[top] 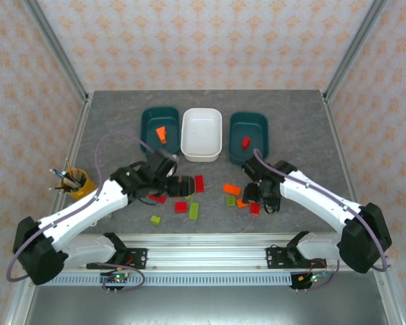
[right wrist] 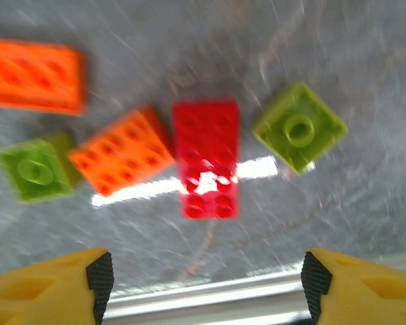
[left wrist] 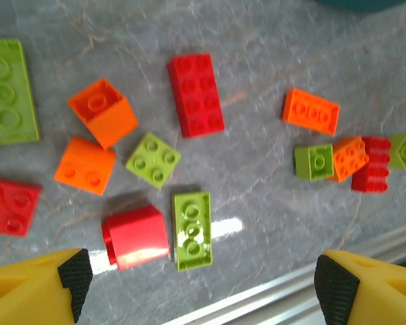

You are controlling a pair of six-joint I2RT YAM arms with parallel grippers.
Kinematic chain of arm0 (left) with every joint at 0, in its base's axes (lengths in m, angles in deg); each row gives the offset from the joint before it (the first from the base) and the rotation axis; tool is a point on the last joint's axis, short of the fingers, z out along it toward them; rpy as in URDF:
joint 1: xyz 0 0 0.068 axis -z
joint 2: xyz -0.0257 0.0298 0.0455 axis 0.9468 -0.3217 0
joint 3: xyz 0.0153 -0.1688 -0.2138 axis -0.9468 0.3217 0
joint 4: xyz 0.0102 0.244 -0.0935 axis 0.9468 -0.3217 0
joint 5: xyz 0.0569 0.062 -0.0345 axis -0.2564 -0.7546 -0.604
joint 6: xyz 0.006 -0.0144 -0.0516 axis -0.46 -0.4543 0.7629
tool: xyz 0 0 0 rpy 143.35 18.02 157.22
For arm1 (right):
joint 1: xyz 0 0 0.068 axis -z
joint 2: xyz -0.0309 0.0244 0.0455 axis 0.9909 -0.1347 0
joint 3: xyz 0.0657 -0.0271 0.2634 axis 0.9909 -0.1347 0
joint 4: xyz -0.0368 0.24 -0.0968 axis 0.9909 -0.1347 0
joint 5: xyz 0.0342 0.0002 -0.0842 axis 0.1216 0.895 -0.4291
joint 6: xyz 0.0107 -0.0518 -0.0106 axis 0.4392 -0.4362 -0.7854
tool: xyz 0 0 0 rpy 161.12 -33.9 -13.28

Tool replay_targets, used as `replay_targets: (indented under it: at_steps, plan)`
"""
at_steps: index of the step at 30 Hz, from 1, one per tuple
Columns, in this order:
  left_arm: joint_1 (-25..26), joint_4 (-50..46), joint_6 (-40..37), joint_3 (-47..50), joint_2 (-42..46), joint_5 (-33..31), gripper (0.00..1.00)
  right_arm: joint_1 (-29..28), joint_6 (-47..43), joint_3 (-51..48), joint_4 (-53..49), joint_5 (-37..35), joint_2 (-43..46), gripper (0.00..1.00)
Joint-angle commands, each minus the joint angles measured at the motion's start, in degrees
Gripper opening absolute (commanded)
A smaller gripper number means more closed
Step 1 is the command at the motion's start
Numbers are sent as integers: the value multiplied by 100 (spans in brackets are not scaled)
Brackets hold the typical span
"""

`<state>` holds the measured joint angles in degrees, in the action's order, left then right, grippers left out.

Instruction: Sort the legos into containers by color

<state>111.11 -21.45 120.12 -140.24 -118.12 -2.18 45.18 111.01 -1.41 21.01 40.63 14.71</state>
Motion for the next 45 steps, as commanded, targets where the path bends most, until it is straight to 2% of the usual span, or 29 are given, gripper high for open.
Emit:
replay_targets:
  at_steps: [1, 6, 21, 30, 34, 39, 42, 45]
  plan:
    - [123, 494, 141, 335, 577, 8, 88, -9, 266, -414, 218, 364, 121, 74]
    - [134, 438, -53, 580, 987, 53, 89, 3, 338, -758, 1037, 425, -32, 70]
    - [147, 643, 269, 707, 1194, -56, 89, 122, -199, -627, 1401, -114, -1094, 55]
    - [200, 801, 420, 707, 1228, -108, 89, 184, -402, -571, 1547, -208, -1204, 36]
    - [205, 833, 480, 632, 1224, -171, 89, 181, -394, -515, 1257, -428, -759, 31]
    - [205, 903, 643, 168, 1016, -289, 89, 183, -578, 508, 297, -1004, -123, 30]
    - [201, 803, 646, -371, 643, -450, 90, 315, -807, 1446, 72, -1186, -346, 30]
    - [132, 630, 508, -1085, 38, -450, 91, 650, -1014, 2293, 92, -1096, -948, 30]
